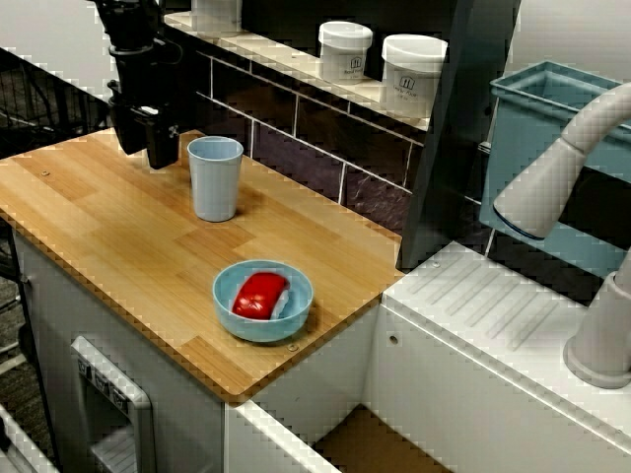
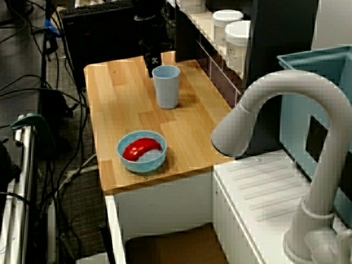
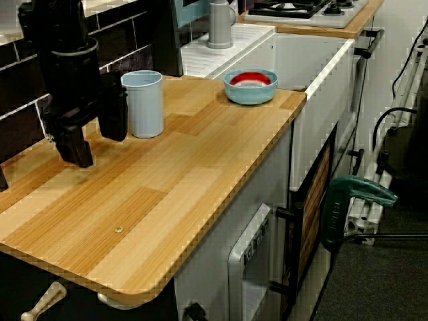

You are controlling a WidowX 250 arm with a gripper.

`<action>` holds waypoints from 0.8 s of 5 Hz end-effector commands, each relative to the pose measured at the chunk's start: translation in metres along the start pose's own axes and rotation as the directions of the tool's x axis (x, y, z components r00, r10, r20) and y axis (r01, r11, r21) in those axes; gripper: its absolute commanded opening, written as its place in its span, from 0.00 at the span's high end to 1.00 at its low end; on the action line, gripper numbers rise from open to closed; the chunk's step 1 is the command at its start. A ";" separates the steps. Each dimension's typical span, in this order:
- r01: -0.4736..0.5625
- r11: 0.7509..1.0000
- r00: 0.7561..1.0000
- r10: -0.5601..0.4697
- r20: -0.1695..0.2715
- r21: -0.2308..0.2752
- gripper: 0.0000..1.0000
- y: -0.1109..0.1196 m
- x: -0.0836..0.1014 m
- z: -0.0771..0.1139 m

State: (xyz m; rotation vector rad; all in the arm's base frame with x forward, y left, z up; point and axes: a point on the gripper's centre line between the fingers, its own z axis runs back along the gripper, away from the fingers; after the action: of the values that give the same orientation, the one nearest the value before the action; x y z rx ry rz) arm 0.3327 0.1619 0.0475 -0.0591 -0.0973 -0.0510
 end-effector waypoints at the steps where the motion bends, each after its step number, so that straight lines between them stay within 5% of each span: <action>1: 0.022 1.000 1.000 -0.022 0.022 -0.007 0.00 -0.020 0.010 0.003; 2: 0.048 0.999 0.999 -0.048 -0.014 0.000 0.00 -0.041 0.014 -0.006; 4: 0.118 0.993 0.993 -0.118 -0.022 -0.029 0.00 -0.078 -0.008 -0.005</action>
State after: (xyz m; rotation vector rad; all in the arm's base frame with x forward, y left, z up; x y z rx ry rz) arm 0.3273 0.0852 0.0258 -0.0993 -0.0259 -0.1665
